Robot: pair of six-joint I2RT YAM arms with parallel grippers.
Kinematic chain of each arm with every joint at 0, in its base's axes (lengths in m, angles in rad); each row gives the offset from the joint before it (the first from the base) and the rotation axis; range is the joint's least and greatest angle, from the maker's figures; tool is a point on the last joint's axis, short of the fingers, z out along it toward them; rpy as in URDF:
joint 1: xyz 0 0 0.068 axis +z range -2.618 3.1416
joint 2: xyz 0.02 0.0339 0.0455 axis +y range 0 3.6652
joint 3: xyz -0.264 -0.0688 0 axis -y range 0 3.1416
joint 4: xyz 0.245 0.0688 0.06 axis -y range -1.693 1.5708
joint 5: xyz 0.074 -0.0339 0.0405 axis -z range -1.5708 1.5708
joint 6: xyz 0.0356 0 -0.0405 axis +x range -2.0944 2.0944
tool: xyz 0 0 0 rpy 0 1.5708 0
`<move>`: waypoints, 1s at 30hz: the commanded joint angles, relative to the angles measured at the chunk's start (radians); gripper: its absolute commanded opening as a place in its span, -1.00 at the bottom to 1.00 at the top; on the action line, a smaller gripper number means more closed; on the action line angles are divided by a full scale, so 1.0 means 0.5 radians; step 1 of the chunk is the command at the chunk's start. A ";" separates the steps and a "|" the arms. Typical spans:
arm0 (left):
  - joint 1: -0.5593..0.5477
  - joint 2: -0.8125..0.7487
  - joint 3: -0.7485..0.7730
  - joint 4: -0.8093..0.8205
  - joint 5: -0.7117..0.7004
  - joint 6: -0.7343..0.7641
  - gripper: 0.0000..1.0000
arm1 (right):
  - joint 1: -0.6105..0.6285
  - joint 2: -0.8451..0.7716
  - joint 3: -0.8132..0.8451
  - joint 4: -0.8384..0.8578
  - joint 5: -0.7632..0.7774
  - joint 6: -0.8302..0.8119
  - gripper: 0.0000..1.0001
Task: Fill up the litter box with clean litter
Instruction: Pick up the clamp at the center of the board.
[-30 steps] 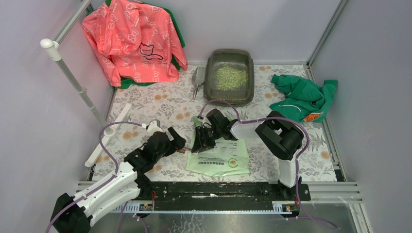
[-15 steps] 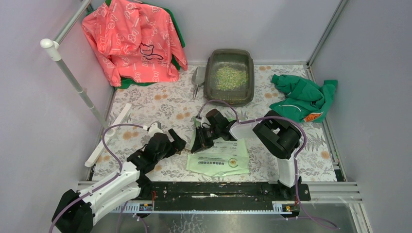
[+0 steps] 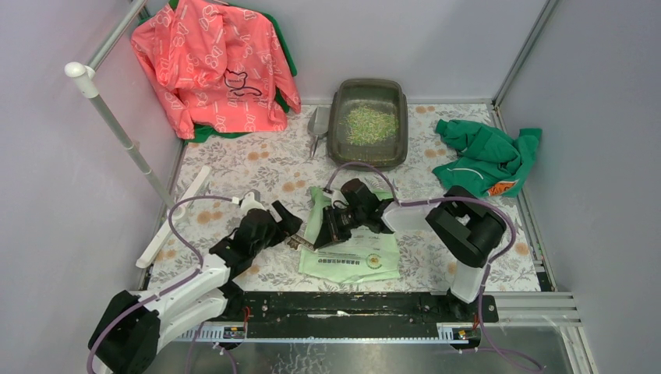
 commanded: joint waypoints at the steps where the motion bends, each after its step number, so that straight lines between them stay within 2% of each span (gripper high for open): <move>1: 0.023 0.116 0.073 0.311 0.052 0.032 0.86 | 0.013 -0.198 -0.081 0.082 0.088 0.068 -0.84; 5: 0.042 0.056 0.093 0.299 0.043 0.038 0.86 | 0.001 -0.286 -0.111 0.082 0.160 0.110 -0.91; 13: 0.091 -0.205 0.162 0.022 -0.018 0.086 0.87 | -0.093 -0.552 -0.178 -0.022 0.320 0.086 -0.93; 19: 0.100 -0.317 0.109 -0.010 0.040 0.035 0.87 | -0.211 -0.732 -0.233 -0.075 0.402 0.080 -0.96; 25: 0.150 -0.371 -0.019 0.251 0.306 -0.127 0.89 | -0.296 -0.942 -0.297 -0.088 0.461 0.121 -0.99; 30: 0.252 -0.273 -0.179 0.761 0.647 -0.386 0.94 | -0.375 -1.130 -0.362 -0.094 0.496 0.196 -1.00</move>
